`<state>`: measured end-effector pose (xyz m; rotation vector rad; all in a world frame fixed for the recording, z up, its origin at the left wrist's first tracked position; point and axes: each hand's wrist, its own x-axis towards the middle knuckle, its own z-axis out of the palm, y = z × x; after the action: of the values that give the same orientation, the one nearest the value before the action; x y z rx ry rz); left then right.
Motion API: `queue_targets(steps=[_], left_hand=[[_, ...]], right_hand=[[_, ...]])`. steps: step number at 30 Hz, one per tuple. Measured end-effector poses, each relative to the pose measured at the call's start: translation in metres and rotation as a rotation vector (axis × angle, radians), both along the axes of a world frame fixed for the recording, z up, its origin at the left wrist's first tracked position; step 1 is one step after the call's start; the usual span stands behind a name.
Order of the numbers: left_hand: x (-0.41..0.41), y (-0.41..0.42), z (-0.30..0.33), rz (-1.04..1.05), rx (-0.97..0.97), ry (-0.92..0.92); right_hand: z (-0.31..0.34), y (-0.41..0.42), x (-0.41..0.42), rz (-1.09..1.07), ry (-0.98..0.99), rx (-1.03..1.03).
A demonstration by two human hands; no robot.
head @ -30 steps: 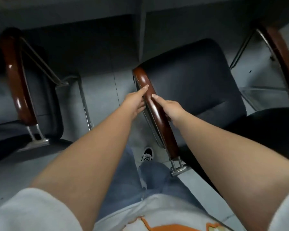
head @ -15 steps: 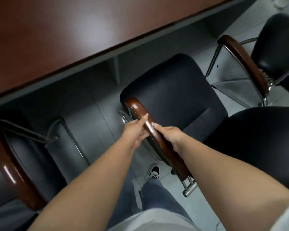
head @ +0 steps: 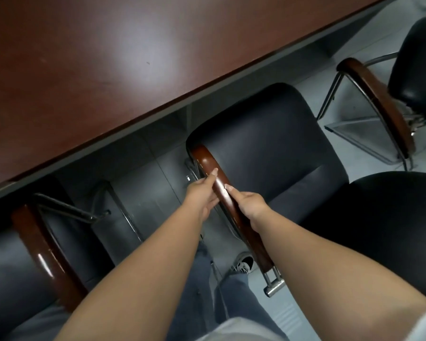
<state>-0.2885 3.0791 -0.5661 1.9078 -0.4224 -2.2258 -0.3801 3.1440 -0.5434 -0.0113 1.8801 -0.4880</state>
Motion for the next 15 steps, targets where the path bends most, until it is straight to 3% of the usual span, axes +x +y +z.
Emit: queue_targets(steps=[7, 15], left_hand=[[0.023, -0.009, 0.053, -0.013, -0.335, -0.128], [0.034, 0.066, 0.129, 0.096, -0.531, -0.047]], right_hand=[[0.032, -0.007, 0.022, -0.089, 0.202, -0.255], [0.097, 0.035, 0.045, -0.073, 0.163, -0.583]])
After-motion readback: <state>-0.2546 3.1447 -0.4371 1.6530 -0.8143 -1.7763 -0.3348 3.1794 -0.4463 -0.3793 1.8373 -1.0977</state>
